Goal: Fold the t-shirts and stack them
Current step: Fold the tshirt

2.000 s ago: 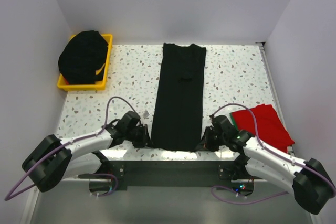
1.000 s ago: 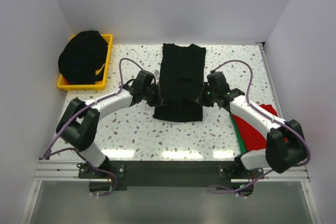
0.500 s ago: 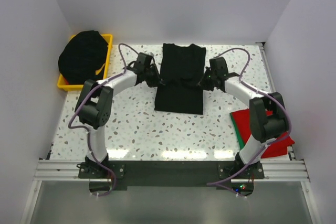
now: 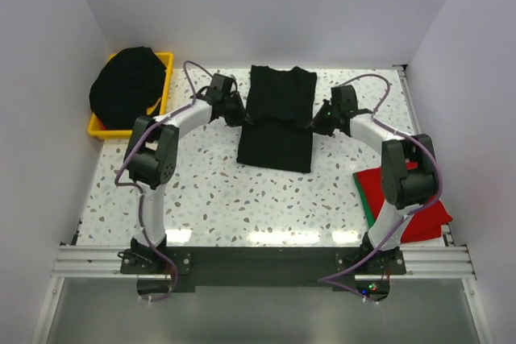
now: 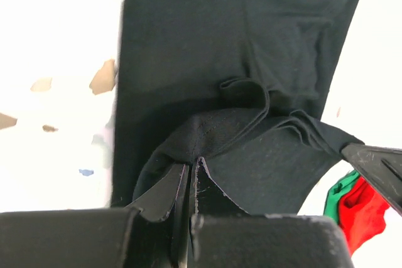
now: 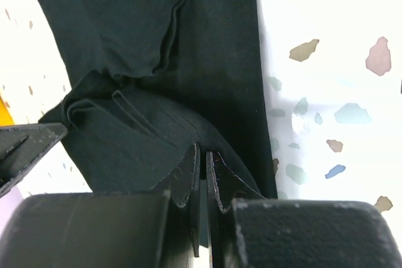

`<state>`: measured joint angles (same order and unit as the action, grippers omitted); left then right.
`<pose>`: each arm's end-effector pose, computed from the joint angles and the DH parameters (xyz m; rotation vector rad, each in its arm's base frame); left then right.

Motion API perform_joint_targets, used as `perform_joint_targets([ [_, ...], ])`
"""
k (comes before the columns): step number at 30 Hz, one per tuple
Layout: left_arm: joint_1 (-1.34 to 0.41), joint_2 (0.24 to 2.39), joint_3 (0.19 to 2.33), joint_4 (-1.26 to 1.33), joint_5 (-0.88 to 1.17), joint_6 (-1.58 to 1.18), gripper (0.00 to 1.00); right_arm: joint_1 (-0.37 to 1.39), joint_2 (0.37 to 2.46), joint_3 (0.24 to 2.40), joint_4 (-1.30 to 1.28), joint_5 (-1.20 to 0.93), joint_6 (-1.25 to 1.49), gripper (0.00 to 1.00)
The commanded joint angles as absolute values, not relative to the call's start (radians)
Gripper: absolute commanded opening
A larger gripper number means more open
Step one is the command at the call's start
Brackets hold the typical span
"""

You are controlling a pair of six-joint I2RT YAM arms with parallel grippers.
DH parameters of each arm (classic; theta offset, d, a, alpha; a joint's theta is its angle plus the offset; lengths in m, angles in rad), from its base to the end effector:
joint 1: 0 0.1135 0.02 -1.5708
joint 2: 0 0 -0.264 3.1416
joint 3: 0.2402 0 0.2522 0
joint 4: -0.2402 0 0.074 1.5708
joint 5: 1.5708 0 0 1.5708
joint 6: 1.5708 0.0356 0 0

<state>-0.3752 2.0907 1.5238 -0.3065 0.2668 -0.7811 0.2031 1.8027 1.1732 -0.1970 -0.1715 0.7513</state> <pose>0.4242 -0.1772 0.1786 -0.3971 2.5550 -0.8034 0.3787 0.0842 0.1945 0.5917 2.4119 0.6345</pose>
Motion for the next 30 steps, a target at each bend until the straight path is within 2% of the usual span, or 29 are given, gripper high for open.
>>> perform_joint_targets([
  [1,-0.359,2.121,1.595,-0.305,0.279,-0.75,0.0,0.193,1.81,1.236,-0.155,-0.193,0.747,0.0],
  [7,-0.347,2.157,1.637,-0.305,0.293,-0.741,0.0,0.176,1.87,1.291,-0.167,-0.213,0.736,0.0],
  [10,-0.334,2.174,1.664,-0.301,0.319,-0.726,0.12,0.167,1.888,1.305,-0.173,-0.23,0.727,0.02],
  [11,-0.331,2.174,1.677,-0.298,0.325,-0.712,0.23,0.16,1.894,1.308,-0.176,-0.233,0.724,0.06],
  [12,-0.322,2.168,1.681,-0.293,0.333,-0.704,0.3,0.156,1.893,1.308,-0.176,-0.238,0.721,0.18],
  [14,-0.315,2.152,1.686,-0.285,0.342,-0.684,0.43,0.147,1.891,1.318,-0.179,-0.244,0.712,0.32],
  [15,-0.31,2.143,1.684,-0.284,0.342,-0.68,0.45,0.147,1.888,1.325,-0.189,-0.25,0.697,0.41],
  [17,-0.305,2.109,1.671,-0.287,0.334,-0.673,0.48,0.146,1.879,1.344,-0.218,-0.242,0.678,0.47],
  [18,-0.305,2.096,1.66,-0.282,0.33,-0.673,0.49,0.146,1.864,1.345,-0.216,-0.241,0.669,0.54],
  [22,-0.316,2.013,1.573,-0.233,0.331,-0.699,0.45,0.158,1.819,1.329,-0.215,-0.224,0.654,0.55],
  [25,-0.339,1.985,1.517,-0.218,0.322,-0.713,0.32,0.196,1.789,1.306,-0.213,-0.192,0.638,0.52],
  [26,-0.348,1.982,1.503,-0.216,0.319,-0.713,0.24,0.227,1.786,1.301,-0.21,-0.166,0.626,0.5],
  [30,-0.399,2.019,1.503,-0.206,0.319,-0.71,0.12,0.291,1.812,1.305,-0.203,-0.135,0.601,0.44],
])
